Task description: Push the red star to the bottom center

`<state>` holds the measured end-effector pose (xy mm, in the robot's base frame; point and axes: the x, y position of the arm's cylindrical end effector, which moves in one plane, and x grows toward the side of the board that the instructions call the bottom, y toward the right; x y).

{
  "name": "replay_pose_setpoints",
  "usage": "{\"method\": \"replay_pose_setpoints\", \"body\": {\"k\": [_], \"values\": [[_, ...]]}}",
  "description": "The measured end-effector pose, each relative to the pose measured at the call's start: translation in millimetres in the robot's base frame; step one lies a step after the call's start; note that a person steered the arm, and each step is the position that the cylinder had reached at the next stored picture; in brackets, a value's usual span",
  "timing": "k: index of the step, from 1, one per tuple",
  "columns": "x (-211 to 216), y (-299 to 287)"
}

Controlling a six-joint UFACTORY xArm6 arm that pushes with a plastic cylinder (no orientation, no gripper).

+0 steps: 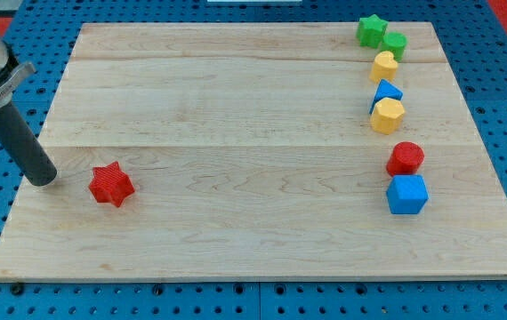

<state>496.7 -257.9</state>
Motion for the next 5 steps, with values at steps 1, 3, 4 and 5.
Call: {"method": "replay_pose_setpoints", "body": {"k": [1, 3, 4, 5], "values": [[3.0, 34.9], [4.2, 42.9], [5.7, 53.7], [5.7, 55.7]]}}
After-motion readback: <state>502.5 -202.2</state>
